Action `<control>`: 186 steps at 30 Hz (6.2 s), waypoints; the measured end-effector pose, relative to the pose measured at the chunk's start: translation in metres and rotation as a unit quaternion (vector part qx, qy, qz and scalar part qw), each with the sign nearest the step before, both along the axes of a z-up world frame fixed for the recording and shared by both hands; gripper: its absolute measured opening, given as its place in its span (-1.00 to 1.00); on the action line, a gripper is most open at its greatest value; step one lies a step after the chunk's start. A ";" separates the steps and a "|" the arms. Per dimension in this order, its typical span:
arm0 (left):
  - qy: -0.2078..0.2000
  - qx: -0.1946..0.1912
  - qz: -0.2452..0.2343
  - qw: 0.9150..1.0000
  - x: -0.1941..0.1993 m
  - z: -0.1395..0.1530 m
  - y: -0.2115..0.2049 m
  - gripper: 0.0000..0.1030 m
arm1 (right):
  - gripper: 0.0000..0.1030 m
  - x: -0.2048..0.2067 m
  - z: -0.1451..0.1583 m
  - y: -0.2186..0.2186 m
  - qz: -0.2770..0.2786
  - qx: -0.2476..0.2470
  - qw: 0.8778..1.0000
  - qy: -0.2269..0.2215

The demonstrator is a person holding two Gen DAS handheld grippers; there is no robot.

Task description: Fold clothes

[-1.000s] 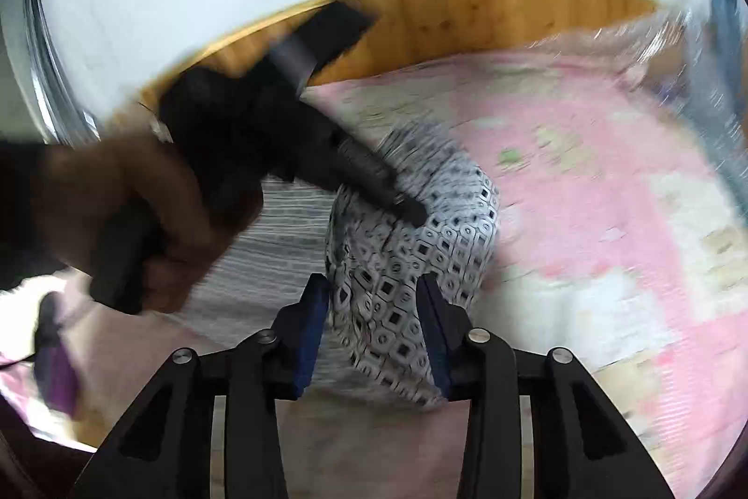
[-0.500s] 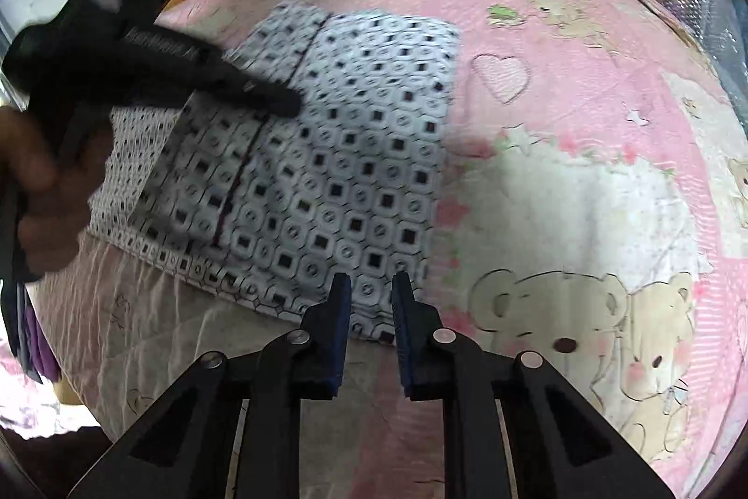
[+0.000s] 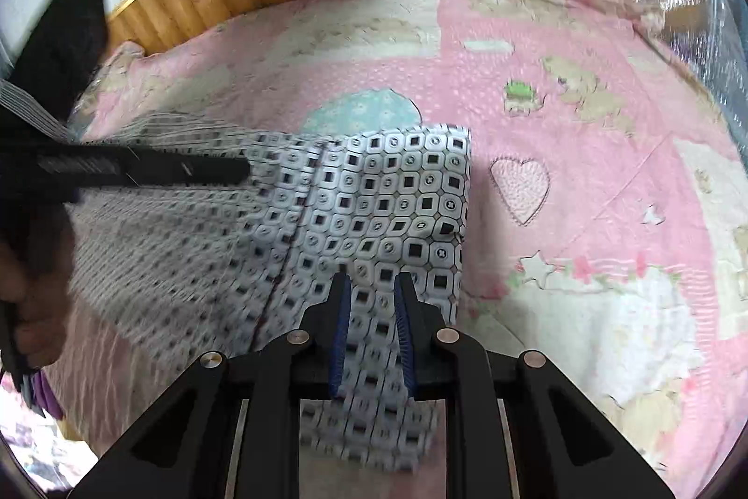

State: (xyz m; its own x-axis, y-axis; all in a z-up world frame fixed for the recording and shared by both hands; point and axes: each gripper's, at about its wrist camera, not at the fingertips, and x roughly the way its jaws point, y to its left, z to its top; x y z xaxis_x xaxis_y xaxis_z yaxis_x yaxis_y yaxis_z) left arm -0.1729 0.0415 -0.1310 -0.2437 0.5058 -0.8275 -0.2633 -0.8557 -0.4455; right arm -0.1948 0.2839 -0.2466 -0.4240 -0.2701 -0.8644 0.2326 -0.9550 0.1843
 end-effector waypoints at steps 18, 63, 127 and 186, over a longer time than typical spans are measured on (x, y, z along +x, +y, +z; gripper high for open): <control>-0.038 -0.006 -0.110 0.993 -0.005 0.012 0.097 -0.15 | -0.89 0.042 -0.067 -0.005 -0.046 0.041 0.997 0.036; -0.048 0.051 0.066 0.995 0.047 -0.029 -0.174 -0.94 | -0.30 -0.057 -0.089 -0.171 0.173 0.025 0.985 0.000; 0.158 -0.081 0.239 0.955 0.163 0.006 -0.513 -0.81 | 0.39 -0.246 -0.172 -0.708 0.279 0.033 0.945 -0.169; 0.054 0.068 0.056 0.995 0.085 0.005 -0.383 -0.78 | -0.27 -0.351 -0.220 -0.514 0.007 -0.054 0.991 -0.118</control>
